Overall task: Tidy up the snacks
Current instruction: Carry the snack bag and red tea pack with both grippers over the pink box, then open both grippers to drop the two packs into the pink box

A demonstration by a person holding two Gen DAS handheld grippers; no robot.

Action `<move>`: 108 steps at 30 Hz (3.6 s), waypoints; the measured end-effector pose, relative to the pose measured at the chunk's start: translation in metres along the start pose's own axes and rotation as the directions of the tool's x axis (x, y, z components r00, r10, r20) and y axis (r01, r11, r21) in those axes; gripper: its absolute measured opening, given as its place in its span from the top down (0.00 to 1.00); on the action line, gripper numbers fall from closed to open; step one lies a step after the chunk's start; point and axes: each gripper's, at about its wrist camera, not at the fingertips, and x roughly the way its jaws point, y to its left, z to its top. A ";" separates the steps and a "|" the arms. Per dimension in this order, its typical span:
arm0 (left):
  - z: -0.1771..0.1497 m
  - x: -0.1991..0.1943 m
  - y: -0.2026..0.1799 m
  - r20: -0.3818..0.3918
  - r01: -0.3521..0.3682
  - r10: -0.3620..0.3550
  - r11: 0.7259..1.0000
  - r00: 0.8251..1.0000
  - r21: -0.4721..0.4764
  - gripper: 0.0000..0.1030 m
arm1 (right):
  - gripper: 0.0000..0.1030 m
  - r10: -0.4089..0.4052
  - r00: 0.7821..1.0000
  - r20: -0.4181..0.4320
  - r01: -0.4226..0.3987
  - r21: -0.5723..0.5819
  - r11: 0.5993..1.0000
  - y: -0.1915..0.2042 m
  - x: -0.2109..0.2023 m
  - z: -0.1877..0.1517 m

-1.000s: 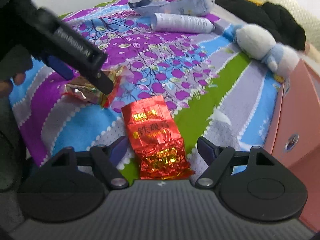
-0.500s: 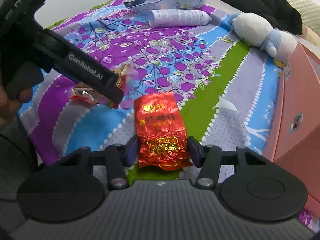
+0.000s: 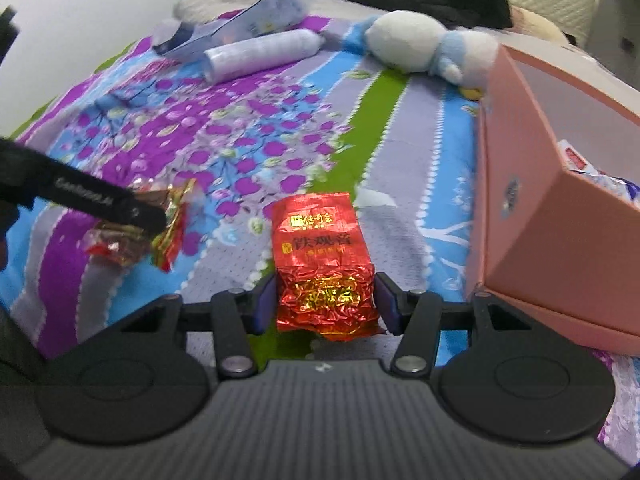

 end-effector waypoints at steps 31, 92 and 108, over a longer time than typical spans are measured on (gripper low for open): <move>0.068 -0.130 -0.084 0.254 0.201 -0.232 0.969 0.939 0.144 0.43 | 0.47 -0.177 0.948 0.263 0.139 0.156 0.978 -0.031 -0.111 0.057; 0.172 0.014 -0.284 0.046 0.380 -0.419 0.859 0.907 0.343 0.26 | 0.37 -0.375 0.921 0.107 0.268 0.524 0.808 -0.218 -0.048 0.049; 0.150 -0.128 -0.247 0.190 0.360 -0.464 0.839 0.865 0.409 0.26 | 0.37 -0.432 0.864 0.257 0.252 0.523 0.814 -0.161 -0.152 0.065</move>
